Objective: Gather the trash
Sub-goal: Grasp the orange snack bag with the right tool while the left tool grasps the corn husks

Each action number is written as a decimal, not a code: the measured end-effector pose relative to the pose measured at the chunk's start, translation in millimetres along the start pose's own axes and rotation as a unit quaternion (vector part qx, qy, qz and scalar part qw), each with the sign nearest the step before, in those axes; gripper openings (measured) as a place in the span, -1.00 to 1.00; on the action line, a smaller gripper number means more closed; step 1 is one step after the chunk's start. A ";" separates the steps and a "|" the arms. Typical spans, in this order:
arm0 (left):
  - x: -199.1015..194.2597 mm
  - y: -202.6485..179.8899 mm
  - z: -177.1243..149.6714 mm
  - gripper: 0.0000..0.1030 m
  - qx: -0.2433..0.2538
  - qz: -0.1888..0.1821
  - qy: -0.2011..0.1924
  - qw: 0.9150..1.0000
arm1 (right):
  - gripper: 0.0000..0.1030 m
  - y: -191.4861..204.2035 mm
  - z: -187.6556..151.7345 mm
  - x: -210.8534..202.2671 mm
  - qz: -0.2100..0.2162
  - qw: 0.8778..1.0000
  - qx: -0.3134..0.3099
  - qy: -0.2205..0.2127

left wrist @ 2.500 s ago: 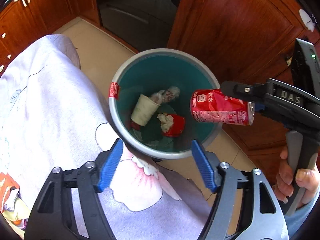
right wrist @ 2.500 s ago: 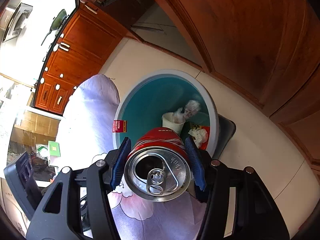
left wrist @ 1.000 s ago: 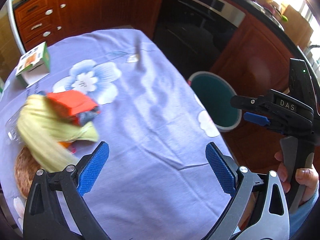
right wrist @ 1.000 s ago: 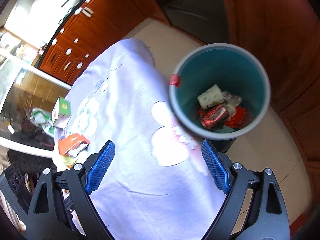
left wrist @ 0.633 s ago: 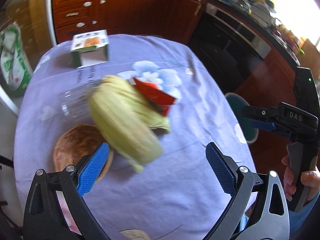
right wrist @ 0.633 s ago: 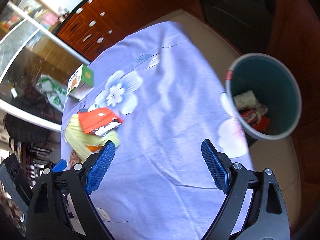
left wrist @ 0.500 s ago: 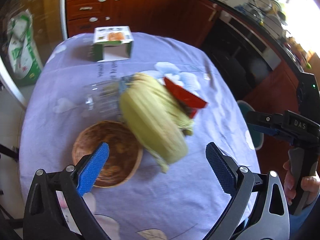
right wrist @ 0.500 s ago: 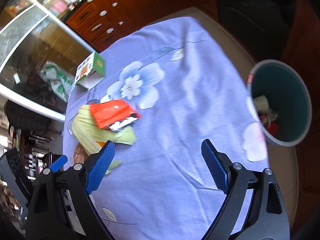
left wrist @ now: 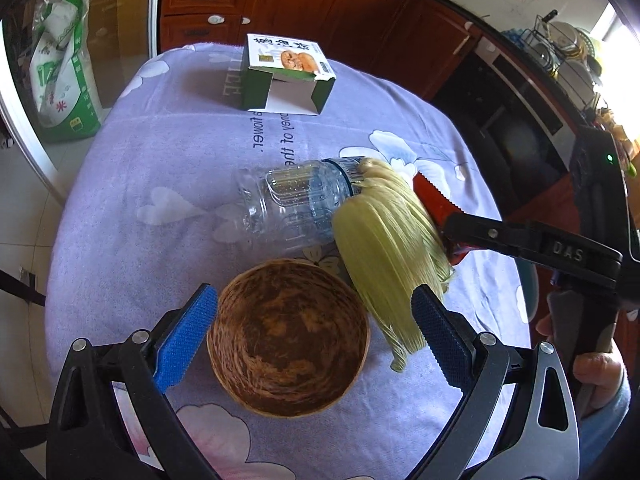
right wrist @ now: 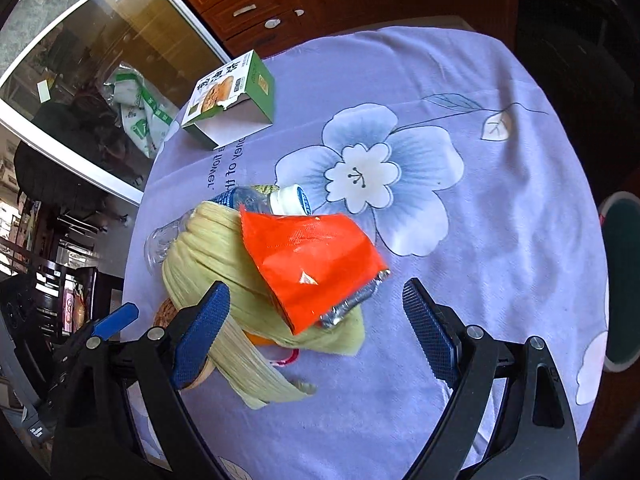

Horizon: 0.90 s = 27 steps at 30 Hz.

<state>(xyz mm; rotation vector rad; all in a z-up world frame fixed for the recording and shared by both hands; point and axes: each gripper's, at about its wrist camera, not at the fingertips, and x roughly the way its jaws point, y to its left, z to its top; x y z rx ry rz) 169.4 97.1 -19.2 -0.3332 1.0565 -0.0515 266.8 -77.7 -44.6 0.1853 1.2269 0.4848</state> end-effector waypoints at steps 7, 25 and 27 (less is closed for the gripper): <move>13.1 -16.7 7.1 0.89 0.015 -0.007 0.008 1.000 | -0.10 -7.1 6.1 14.4 0.033 0.999 0.001 0.001; 53.7 -75.7 30.8 0.89 0.019 0.033 0.013 0.999 | -0.26 -95.4 -9.7 -32.9 0.056 0.994 0.086 -0.027; 56.2 -79.8 31.8 0.69 0.016 0.047 0.005 0.999 | -0.26 -104.0 -13.7 -36.5 0.058 0.994 0.090 -0.031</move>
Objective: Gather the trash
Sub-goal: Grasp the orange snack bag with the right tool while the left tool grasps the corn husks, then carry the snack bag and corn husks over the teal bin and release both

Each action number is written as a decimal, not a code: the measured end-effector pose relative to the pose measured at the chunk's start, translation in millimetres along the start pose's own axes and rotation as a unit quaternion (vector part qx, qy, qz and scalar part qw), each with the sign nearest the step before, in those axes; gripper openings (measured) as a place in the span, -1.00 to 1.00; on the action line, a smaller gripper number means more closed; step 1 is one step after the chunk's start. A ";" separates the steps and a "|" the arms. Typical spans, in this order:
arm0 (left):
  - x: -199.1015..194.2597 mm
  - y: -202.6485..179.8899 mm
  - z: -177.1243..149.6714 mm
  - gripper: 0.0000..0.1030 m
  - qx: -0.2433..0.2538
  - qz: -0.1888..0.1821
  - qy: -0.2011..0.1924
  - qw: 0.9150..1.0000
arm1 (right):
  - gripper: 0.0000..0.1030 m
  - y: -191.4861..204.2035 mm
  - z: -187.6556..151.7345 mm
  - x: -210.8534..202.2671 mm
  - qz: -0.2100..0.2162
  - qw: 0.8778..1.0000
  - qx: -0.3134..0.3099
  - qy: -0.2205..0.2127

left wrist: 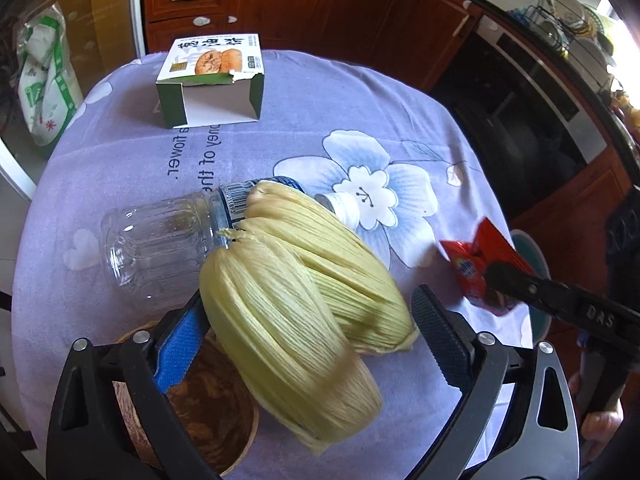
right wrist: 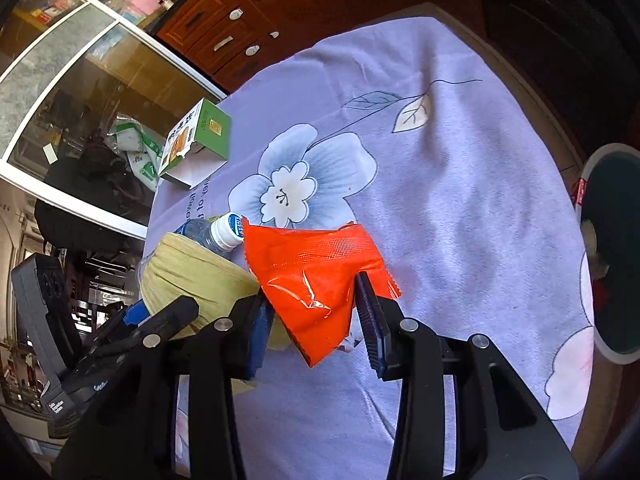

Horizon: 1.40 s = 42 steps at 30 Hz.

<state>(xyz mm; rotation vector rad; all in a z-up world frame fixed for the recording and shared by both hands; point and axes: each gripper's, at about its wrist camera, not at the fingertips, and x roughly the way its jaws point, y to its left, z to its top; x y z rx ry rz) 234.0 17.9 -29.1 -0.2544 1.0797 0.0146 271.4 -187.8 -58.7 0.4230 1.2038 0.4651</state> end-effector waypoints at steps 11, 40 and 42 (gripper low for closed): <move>-15.8 -71.6 -6.8 -0.36 0.113 0.007 -0.026 0.993 | -0.29 -38.4 -12.3 -28.0 0.027 0.999 0.030 -0.021; 89.7 -180.8 -21.5 0.34 0.317 0.036 0.060 0.946 | -0.46 -140.8 -23.4 -85.9 0.065 0.987 0.132 -0.068; 87.4 -180.3 -22.3 -0.19 0.310 0.025 0.064 0.948 | -0.46 -143.8 -23.3 -87.3 0.066 0.986 0.134 -0.070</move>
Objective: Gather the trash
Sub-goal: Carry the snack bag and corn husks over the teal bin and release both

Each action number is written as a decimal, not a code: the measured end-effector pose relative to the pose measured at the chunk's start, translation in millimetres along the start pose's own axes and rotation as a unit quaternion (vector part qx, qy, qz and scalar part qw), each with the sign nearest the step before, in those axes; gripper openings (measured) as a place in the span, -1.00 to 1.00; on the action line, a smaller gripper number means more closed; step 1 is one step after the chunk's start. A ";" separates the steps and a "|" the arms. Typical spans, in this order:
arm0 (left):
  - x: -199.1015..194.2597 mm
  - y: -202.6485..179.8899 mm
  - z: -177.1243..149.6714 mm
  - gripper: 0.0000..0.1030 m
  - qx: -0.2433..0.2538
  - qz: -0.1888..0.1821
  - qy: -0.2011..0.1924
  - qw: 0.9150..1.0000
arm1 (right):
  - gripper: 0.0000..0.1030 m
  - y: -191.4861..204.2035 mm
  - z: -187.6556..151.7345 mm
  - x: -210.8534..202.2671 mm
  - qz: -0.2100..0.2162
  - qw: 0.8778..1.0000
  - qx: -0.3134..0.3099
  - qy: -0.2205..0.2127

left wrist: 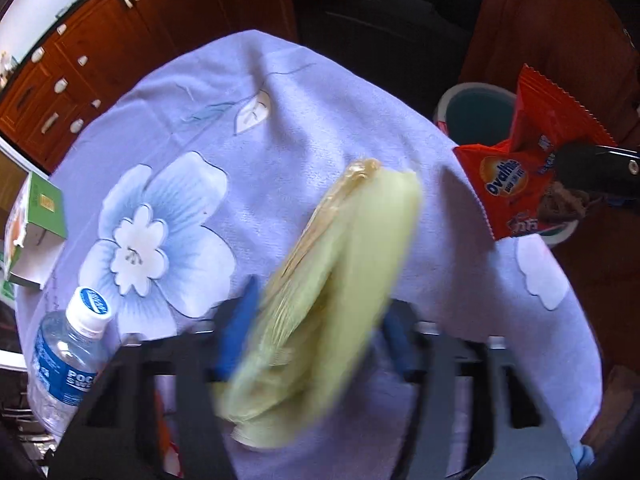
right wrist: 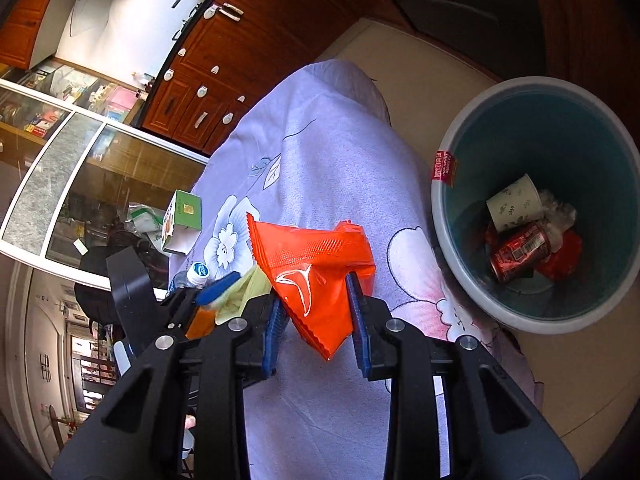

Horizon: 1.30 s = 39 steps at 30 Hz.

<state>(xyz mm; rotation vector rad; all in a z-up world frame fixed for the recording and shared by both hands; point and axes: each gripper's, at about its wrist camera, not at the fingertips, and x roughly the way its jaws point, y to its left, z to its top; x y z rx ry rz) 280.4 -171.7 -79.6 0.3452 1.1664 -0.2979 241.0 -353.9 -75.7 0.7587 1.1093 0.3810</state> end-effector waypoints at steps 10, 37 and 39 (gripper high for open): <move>-41.1 2.4 -4.2 -0.76 -0.077 -0.078 -0.013 0.994 | -0.47 -6.5 3.5 -21.5 0.021 1.000 0.010 -0.018; -18.1 -176.5 93.1 0.03 0.035 -0.138 0.001 0.990 | -0.46 -135.9 11.2 -136.8 -0.044 0.985 0.117 -0.122; -15.2 -174.1 97.2 0.22 0.031 -0.133 0.001 0.991 | -0.46 -137.9 13.3 -134.1 -0.047 0.985 0.117 -0.120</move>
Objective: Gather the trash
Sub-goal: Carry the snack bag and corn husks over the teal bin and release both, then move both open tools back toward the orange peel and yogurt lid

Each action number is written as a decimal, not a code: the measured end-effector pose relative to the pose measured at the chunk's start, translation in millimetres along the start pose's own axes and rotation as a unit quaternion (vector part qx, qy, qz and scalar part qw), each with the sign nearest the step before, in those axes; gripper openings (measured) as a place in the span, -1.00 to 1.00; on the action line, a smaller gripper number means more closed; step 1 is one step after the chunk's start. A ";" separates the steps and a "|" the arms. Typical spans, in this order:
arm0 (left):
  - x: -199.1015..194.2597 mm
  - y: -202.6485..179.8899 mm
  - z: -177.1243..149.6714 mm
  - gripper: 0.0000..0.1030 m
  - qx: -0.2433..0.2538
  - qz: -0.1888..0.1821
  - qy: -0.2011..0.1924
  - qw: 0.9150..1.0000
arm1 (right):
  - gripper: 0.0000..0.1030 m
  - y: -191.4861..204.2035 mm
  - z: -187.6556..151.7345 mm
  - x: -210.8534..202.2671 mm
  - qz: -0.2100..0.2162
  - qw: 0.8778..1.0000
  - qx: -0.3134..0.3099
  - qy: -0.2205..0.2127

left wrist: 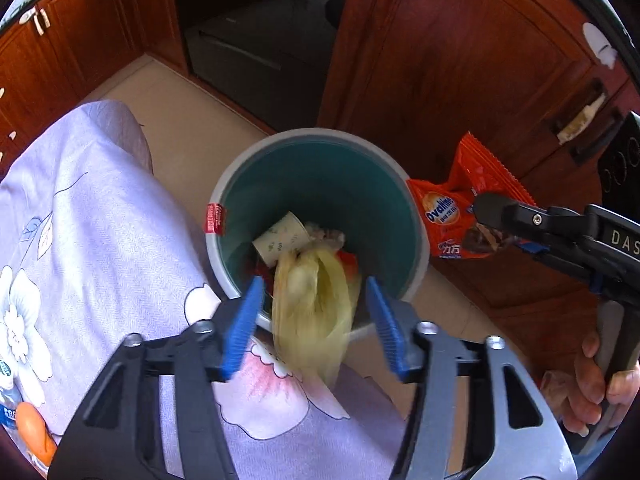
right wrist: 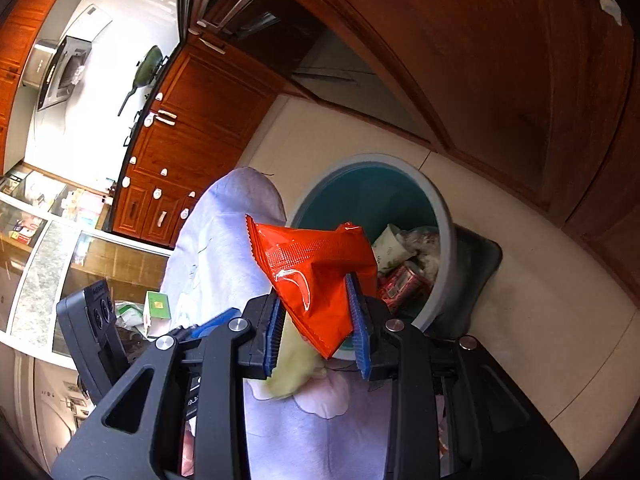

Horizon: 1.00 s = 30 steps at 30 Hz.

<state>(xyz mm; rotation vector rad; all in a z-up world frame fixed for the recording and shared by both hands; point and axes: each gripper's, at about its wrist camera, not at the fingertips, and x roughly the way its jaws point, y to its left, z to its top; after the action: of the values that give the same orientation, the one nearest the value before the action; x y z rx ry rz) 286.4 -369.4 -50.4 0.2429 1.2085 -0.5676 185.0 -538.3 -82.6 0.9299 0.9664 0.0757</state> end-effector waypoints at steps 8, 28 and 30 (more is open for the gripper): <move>4.5 21.6 -17.9 0.70 -0.026 0.014 -0.001 1.000 | -0.45 -3.8 1.4 22.1 -0.005 1.000 0.004 0.018; -15.0 54.6 -54.2 0.87 -0.075 -0.008 -0.001 0.997 | 0.63 14.6 -10.8 42.8 -0.073 0.997 0.007 0.034; -19.9 57.8 -58.7 0.87 -0.079 -0.010 -0.003 0.997 | 0.63 16.9 -14.8 45.1 -0.077 0.996 0.008 0.041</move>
<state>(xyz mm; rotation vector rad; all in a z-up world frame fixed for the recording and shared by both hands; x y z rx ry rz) 265.0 -287.9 -59.3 0.0953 1.2441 -0.4860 206.6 -498.3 -104.2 0.8686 1.1130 -0.0242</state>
